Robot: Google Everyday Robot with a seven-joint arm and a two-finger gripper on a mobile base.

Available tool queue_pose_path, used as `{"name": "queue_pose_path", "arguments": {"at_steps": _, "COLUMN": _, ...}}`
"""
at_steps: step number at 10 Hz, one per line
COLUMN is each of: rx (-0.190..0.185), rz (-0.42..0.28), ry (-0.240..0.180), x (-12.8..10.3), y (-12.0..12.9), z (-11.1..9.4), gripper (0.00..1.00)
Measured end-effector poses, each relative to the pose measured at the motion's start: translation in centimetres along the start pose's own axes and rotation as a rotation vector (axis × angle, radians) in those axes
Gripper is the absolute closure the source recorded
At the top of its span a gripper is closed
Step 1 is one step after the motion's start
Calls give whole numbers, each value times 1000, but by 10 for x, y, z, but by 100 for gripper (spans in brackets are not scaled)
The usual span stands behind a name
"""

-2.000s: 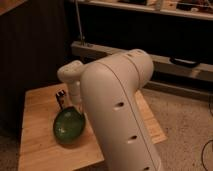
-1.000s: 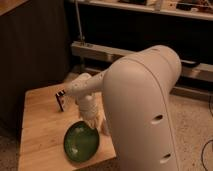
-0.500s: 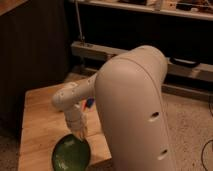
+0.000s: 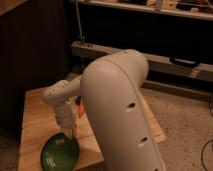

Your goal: Drag the ceramic bowl in a circle

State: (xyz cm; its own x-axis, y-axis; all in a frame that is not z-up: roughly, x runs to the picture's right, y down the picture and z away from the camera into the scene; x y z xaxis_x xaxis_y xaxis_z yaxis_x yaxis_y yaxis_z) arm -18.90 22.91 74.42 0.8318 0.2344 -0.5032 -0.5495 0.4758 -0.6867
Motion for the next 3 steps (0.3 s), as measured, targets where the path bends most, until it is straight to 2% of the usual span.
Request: {"name": "queue_pose_path", "arguments": {"at_steps": 3, "rx": -39, "rz": -15, "ry": -44, "x": -24, "y": 3, "z": -13, "gripper": 100}}
